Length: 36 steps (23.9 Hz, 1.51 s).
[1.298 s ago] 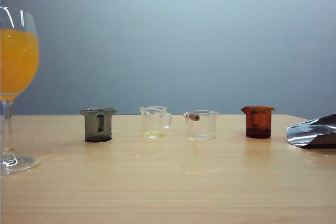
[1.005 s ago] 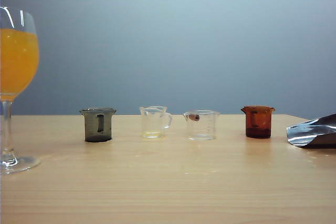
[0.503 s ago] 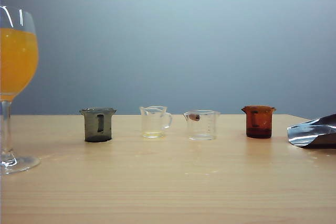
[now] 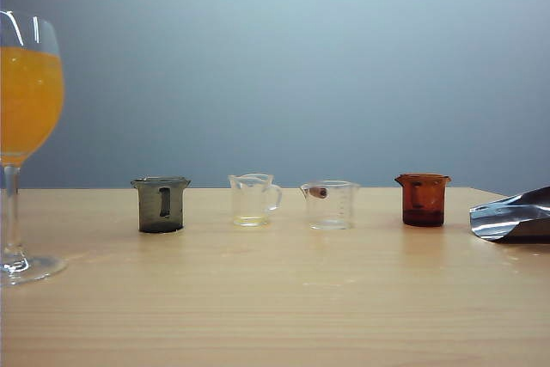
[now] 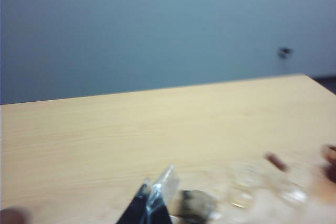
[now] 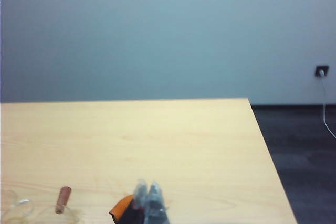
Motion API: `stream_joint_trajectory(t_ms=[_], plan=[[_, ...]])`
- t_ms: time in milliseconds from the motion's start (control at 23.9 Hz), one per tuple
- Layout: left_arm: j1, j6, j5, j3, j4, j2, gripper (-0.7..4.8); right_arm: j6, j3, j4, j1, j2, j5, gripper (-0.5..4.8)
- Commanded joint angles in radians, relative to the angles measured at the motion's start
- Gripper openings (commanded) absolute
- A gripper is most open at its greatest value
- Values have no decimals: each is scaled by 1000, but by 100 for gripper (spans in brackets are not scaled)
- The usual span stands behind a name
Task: Pick up the fourth measuring cup from the left, pour the grenadine inside into the goblet, and finally put the measuring cup back in its original place.
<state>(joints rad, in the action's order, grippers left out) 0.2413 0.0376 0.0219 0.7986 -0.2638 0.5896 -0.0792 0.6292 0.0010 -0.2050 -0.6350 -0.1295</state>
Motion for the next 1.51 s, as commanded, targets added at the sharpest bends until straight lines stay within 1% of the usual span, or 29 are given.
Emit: stream_joint_trajectory(t_ms=[42,126,209,251,293,377,503,586,670,712,754,796,838,879,963,1131,1424,1508], plan=[[108,16,8,91,-74,71,-5,-7,-2,49,-109,-86,-129,-6],[194,39,-4,144,-127,125,-5,-7,-14,93,-176,-153,-156,-6],[274,70,-17,178,-166,173,-5,-27,-41,172,-232,-223,-172,-6],[325,71,-21,193,-181,206,-5,-71,-77,261,-267,-287,-219,-6],[346,70,-16,199,-185,222,-5,-98,-105,319,-284,-326,-259,-6],[370,67,8,200,-188,241,-5,-112,-149,403,-300,-396,-293,-6],[373,67,49,200,-210,256,-5,-111,-176,478,-303,-510,-291,-6],[373,67,57,200,-225,261,-5,-111,-175,518,-302,-584,-290,-6],[373,67,87,199,-229,273,-5,-104,-175,697,-299,-755,-288,-5],[373,67,95,200,-228,277,-5,-101,-174,734,-297,-792,-288,-1],[373,59,114,200,-229,286,-5,-100,-169,794,-295,-870,-292,118],[373,60,114,199,-231,290,-5,-100,-164,808,-295,-902,-292,220],[373,60,114,199,-236,291,-5,-99,-160,825,-295,-930,-292,338],[373,60,114,199,-237,294,-5,-89,-151,842,-295,-966,-291,479],[373,60,114,199,-241,297,-5,-50,-127,850,-295,-1020,-291,479],[373,60,114,199,-251,298,-5,-14,-76,866,-294,-1098,-291,479],[373,60,125,199,-262,298,-5,0,14,895,-223,-1211,-294,479],[373,60,125,199,-267,298,-5,-2,27,898,-204,-1224,-279,479]])
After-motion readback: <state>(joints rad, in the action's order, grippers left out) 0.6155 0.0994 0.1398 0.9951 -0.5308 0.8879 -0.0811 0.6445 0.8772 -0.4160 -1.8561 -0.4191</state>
